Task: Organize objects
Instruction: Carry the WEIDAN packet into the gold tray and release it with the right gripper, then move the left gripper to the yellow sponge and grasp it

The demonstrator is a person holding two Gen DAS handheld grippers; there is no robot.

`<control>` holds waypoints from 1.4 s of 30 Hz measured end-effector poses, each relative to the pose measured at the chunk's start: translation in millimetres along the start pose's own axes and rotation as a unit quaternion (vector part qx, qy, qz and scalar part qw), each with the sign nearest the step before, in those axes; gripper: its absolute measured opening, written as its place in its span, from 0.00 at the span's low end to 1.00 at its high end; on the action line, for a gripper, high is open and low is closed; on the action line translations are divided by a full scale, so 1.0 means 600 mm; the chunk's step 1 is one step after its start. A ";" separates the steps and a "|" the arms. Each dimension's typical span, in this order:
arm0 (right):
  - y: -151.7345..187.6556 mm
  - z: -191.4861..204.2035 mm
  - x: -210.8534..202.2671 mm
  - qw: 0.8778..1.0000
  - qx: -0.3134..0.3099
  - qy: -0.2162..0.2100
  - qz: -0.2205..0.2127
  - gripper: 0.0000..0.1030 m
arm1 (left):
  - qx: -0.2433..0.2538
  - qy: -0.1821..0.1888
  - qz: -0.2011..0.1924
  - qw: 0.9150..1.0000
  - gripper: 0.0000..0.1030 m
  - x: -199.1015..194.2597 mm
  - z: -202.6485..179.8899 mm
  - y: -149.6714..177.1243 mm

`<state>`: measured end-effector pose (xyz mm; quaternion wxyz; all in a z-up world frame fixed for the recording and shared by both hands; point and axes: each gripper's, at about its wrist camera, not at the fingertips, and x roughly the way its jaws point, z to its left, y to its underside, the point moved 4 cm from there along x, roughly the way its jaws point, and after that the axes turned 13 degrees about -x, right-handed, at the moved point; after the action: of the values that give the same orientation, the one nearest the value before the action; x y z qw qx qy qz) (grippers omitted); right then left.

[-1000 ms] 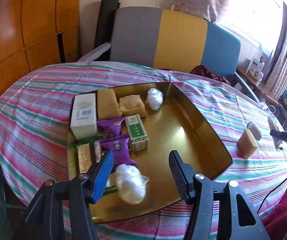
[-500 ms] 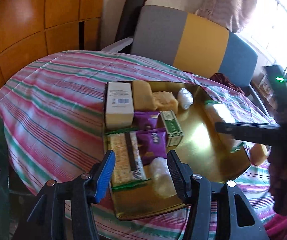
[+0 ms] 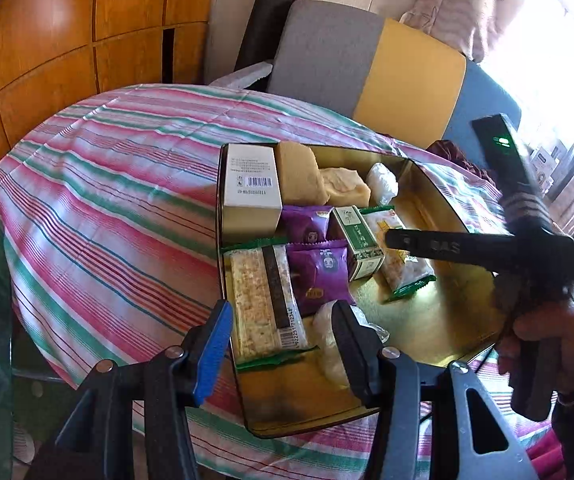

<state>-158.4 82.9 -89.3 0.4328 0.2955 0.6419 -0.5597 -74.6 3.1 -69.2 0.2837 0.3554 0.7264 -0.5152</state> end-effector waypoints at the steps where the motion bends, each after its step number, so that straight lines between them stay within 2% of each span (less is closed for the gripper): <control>1: 0.007 -0.001 -0.010 1.000 -0.002 0.002 -0.007 0.52 | 0.000 0.000 -0.001 1.000 0.50 -0.001 -0.002 -0.001; 4: 0.023 -0.006 -0.043 1.000 -0.004 0.002 -0.026 0.55 | 0.009 -0.003 -0.007 1.000 0.50 -0.007 -0.011 -0.002; 8: 0.047 -0.027 -0.093 0.998 0.005 0.008 -0.057 0.65 | 0.024 -0.002 -0.014 1.000 0.50 -0.017 -0.028 -0.003; 16: 0.117 -0.097 -0.173 0.994 0.022 0.057 -0.087 0.66 | 0.062 0.007 -0.023 0.998 0.50 -0.031 -0.078 0.002; 25: 0.204 -0.232 -0.244 0.984 0.078 0.130 -0.096 0.67 | 0.108 0.023 -0.019 0.994 0.50 -0.035 -0.146 0.021; 31: 0.267 -0.340 -0.296 0.967 0.132 0.191 -0.107 0.72 | 0.145 0.034 -0.010 0.989 0.50 -0.029 -0.198 0.039; 34: 0.303 -0.395 -0.309 0.955 0.165 0.221 -0.111 0.72 | 0.162 0.039 -0.005 0.986 0.50 -0.025 -0.225 0.050; 37: 0.349 -0.447 -0.304 0.938 0.215 0.250 -0.108 0.72 | 0.183 0.049 0.001 0.982 0.50 -0.021 -0.260 0.062; 40: 0.379 -0.489 -0.299 0.921 0.278 0.257 -0.092 0.72 | 0.204 0.068 0.013 0.977 0.50 -0.015 -0.299 0.077; 42: 0.386 -0.502 -0.308 0.914 0.296 0.255 -0.104 0.72 | 0.214 0.077 0.021 0.974 0.50 -0.007 -0.325 0.086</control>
<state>57.1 441.7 -32.9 0.0862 0.4741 0.5622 -0.6720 -39.4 198.8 -33.7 0.1550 0.4621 0.6117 -0.6232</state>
